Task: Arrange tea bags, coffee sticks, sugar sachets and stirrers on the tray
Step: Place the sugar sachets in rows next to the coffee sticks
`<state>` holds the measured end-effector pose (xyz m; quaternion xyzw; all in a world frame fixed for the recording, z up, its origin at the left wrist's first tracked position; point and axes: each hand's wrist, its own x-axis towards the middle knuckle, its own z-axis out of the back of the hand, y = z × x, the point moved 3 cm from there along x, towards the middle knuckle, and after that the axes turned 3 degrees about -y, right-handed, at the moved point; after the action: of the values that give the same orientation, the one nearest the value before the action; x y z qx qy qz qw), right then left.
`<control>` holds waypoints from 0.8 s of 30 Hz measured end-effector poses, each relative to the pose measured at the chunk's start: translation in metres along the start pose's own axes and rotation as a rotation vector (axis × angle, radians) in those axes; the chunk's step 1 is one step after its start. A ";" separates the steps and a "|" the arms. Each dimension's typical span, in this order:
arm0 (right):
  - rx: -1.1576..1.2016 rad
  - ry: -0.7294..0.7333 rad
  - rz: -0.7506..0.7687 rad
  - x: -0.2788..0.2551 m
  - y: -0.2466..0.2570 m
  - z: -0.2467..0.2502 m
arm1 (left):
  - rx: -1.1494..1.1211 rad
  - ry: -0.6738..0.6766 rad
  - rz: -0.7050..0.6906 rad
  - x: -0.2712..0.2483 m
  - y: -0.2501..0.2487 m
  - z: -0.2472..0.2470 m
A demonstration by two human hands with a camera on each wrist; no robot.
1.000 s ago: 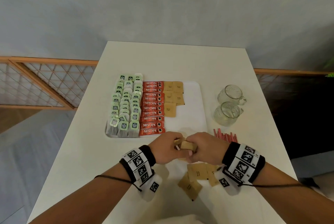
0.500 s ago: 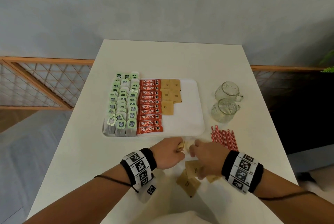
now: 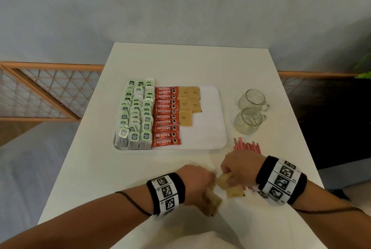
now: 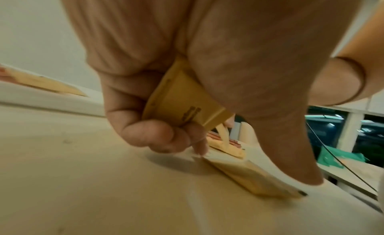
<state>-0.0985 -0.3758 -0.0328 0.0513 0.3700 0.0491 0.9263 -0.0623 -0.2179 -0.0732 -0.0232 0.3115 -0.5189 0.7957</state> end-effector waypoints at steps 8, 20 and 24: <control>-0.241 0.025 0.018 0.000 0.006 -0.020 | 0.017 -0.042 0.023 0.005 0.011 0.004; -0.123 -0.030 0.053 0.013 0.012 -0.014 | -0.409 -0.152 0.128 -0.001 0.035 0.017; 0.036 -0.105 0.088 0.016 0.017 0.001 | -0.934 -0.092 0.233 -0.006 0.042 0.018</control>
<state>-0.0873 -0.3568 -0.0412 0.0868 0.3190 0.0803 0.9404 -0.0204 -0.1988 -0.0716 -0.3656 0.4763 -0.2294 0.7661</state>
